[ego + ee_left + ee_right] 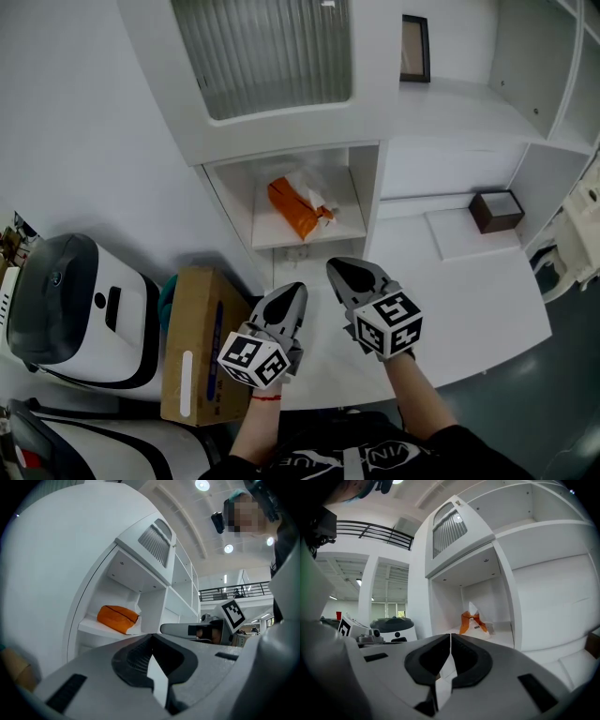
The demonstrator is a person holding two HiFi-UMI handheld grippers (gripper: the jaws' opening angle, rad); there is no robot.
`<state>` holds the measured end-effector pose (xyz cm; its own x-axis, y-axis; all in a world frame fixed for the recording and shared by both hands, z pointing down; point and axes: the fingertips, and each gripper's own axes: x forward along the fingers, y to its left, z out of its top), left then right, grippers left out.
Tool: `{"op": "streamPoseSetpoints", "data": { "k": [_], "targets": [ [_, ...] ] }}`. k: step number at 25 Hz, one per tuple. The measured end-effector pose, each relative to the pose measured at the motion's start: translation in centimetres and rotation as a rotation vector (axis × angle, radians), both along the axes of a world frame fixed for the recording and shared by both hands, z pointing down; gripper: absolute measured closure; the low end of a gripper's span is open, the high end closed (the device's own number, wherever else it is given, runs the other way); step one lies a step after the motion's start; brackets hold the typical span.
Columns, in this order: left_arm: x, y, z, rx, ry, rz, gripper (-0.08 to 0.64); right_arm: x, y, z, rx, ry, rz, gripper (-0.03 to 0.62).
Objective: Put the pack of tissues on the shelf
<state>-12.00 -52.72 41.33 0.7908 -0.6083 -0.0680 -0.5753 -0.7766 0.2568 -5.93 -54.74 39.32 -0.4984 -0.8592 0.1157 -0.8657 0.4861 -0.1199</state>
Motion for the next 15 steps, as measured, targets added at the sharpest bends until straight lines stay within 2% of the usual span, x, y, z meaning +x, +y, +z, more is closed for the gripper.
{"op": "streamPoseSetpoints", "data": {
  "k": [15],
  "targets": [
    [0.5, 2.1, 0.1, -0.007, 0.019, -0.026, 0.554, -0.7, 3.7, 1.6, -0.013, 0.031, -0.060, 0.586]
  ]
}}
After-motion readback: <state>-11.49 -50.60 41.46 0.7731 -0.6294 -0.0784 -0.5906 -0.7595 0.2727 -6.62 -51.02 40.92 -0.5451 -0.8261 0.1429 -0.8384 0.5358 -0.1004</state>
